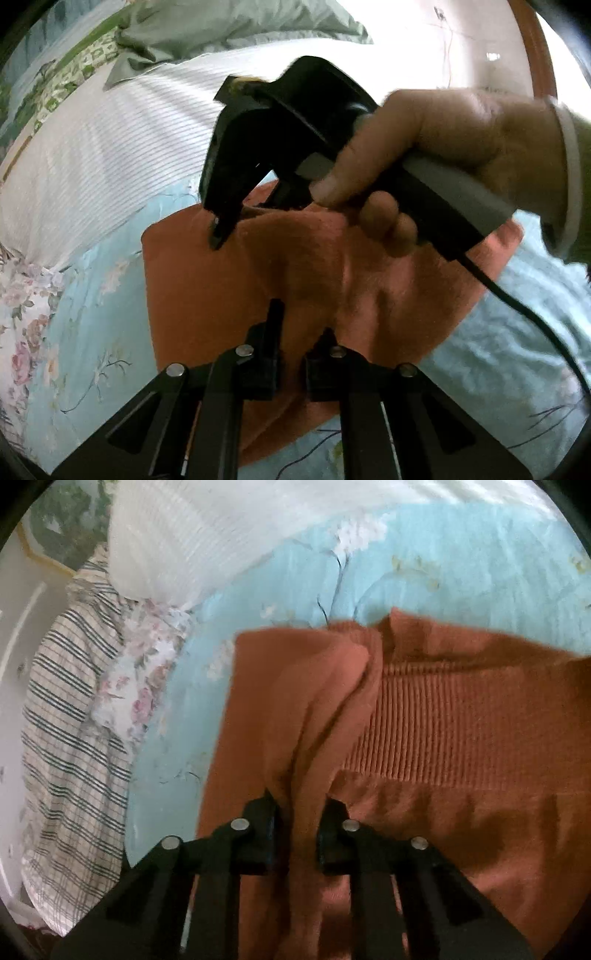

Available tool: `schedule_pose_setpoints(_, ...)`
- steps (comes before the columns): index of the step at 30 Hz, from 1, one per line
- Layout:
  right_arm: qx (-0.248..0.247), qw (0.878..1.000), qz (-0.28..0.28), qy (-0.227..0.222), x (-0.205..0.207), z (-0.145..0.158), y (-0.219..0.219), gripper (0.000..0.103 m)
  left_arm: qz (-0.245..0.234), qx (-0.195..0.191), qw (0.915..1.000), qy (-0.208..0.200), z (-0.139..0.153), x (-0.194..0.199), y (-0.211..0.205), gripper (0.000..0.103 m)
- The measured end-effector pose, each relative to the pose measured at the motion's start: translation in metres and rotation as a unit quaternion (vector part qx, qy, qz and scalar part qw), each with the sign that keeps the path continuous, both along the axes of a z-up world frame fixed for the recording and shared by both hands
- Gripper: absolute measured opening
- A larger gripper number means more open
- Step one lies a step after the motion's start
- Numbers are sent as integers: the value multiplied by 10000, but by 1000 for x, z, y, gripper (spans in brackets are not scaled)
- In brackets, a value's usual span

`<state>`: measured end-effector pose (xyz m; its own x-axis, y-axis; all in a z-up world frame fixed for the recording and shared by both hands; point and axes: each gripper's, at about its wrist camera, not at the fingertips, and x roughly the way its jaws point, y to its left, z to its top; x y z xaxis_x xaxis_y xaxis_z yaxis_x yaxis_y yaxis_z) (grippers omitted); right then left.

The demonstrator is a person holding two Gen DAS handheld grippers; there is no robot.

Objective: Fold small clothes
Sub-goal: 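Grasp the folded sweater with the right gripper while the left gripper grasps beside it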

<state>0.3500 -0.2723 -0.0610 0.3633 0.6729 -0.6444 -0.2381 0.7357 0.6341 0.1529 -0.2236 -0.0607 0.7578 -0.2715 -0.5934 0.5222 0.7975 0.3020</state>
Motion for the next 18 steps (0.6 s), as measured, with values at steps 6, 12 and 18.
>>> schedule_pose_setpoints(6, 8, 9963, -389, -767, -39, 48, -57, 15, -475, -1049, 9923, 464, 39, -2, -17, 8)
schedule_pose_setpoints(12, -363, 9933, -910, -612, -53, 27, -112, 15, -920, -1378, 9800, 1099, 30, 6, -67, 8)
schedule_pose_setpoints(18, -408, 9934, -1010, -367, -52, -11, -130, 15, -924, -1213, 9779, 1428, 5, 19, -84, 8)
